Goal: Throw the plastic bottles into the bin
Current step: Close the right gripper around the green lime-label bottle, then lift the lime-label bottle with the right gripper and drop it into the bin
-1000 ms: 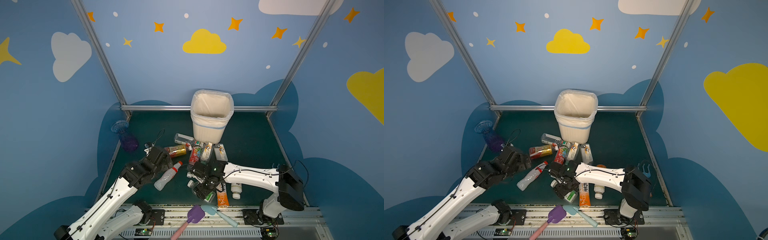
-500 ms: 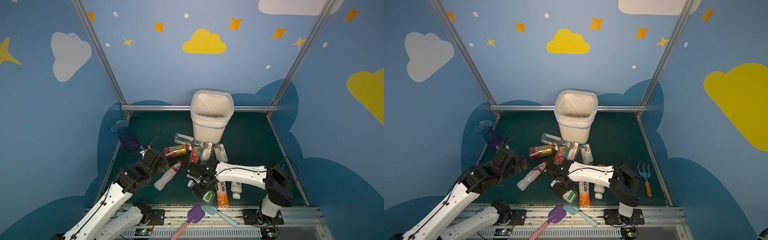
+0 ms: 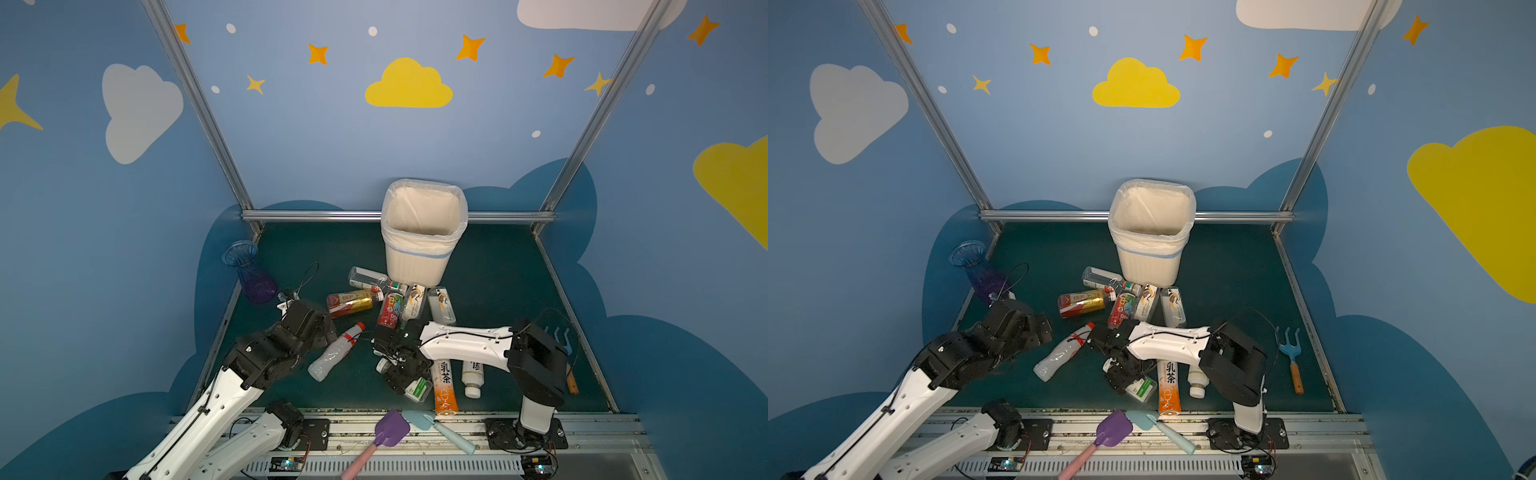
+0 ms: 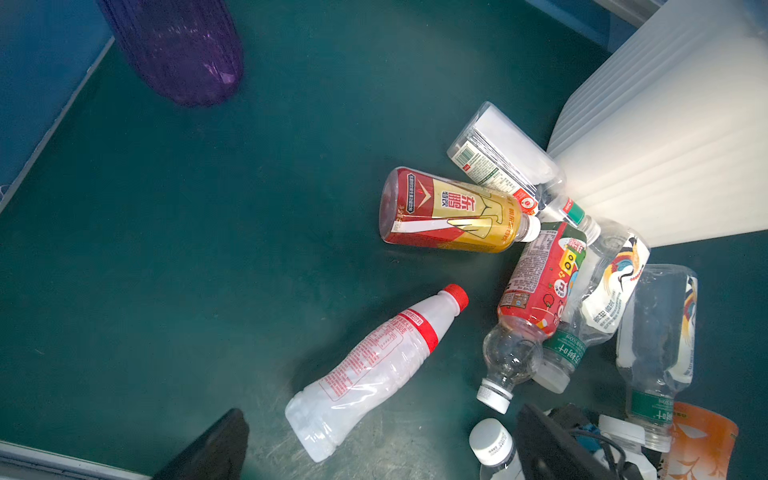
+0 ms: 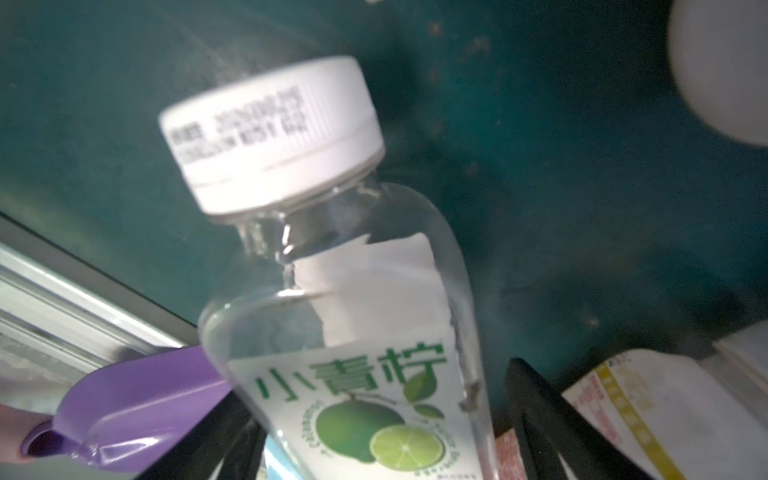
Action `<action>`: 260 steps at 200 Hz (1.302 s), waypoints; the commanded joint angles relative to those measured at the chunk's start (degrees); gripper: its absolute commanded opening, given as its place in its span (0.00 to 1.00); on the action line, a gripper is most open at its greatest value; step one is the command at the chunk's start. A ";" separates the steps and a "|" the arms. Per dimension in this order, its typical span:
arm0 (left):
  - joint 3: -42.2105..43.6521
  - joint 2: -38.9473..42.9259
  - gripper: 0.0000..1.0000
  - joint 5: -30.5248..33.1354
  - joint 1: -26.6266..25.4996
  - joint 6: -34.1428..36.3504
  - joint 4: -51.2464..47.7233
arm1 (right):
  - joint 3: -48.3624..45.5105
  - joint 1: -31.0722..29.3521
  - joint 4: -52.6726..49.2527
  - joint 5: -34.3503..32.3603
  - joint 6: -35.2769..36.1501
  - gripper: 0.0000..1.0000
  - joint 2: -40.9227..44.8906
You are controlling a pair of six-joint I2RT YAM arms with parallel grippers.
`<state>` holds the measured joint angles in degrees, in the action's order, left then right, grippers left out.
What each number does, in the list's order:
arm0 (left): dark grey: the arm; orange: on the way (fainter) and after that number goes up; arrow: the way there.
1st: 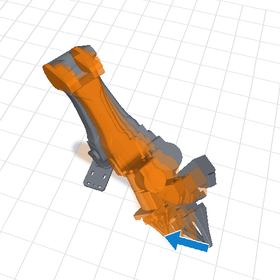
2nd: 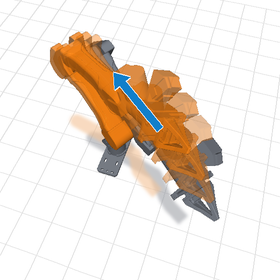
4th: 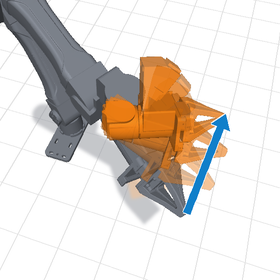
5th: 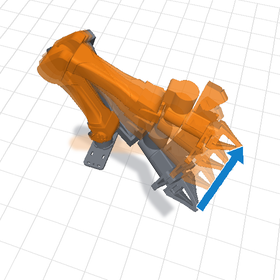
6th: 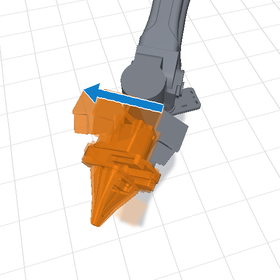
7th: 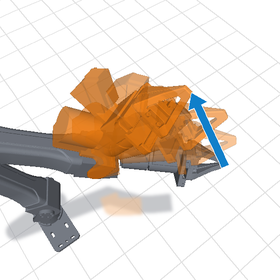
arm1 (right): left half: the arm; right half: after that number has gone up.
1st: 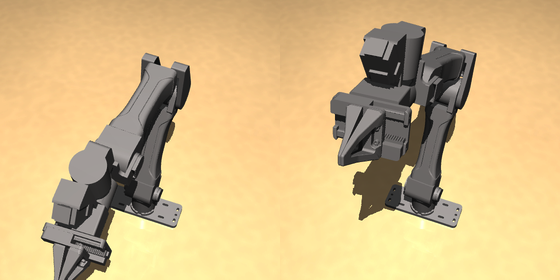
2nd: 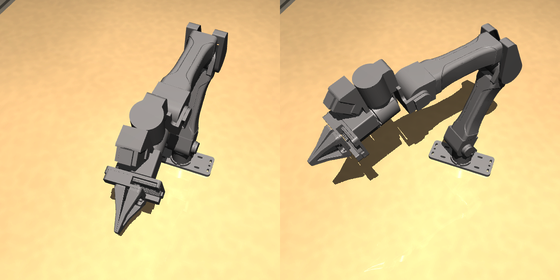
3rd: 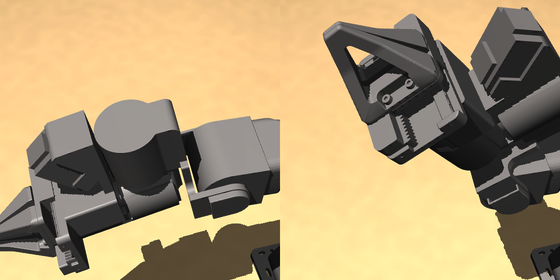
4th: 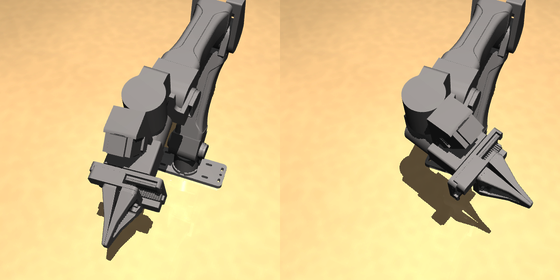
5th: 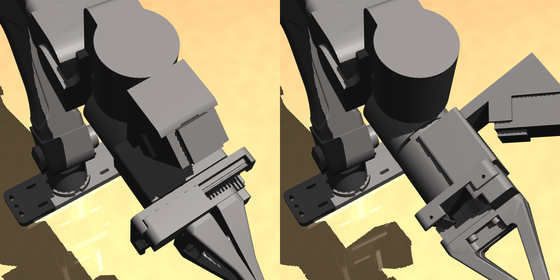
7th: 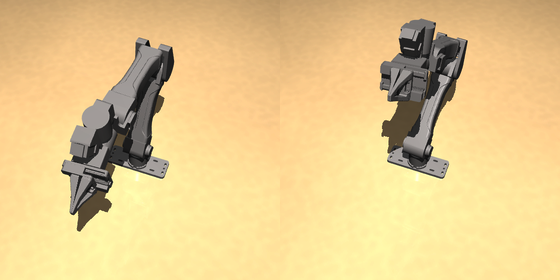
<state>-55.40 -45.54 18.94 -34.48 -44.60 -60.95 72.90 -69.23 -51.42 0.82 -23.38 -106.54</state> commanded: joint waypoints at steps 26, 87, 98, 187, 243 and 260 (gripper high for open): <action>-1.68 0.45 1.00 2.14 0.64 0.59 -2.16 | 0.20 1.14 0.38 2.65 1.00 0.72 -0.95; -4.49 0.08 1.00 3.96 1.37 2.22 -3.48 | 6.10 1.63 -5.71 -0.59 1.55 0.68 5.86; -4.87 -0.28 1.00 4.17 1.43 2.41 -3.41 | 8.25 2.44 -6.81 -1.27 1.85 0.68 8.01; -9.33 -5.24 1.00 2.35 1.92 5.27 -1.49 | 70.89 26.37 -3.99 -12.82 15.63 0.87 -1.68; -7.17 -5.54 1.00 -2.30 1.87 3.86 -1.61 | 68.08 38.01 -11.88 -16.97 10.87 0.92 3.44; -5.92 -5.16 1.00 -3.34 1.87 3.89 -0.72 | 43.26 41.18 0.36 -12.35 8.27 0.92 18.53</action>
<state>-62.87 -51.46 17.67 -32.84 -40.58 -62.00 137.32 -30.89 -58.15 -13.96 -11.90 -103.94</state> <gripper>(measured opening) 0.998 0.924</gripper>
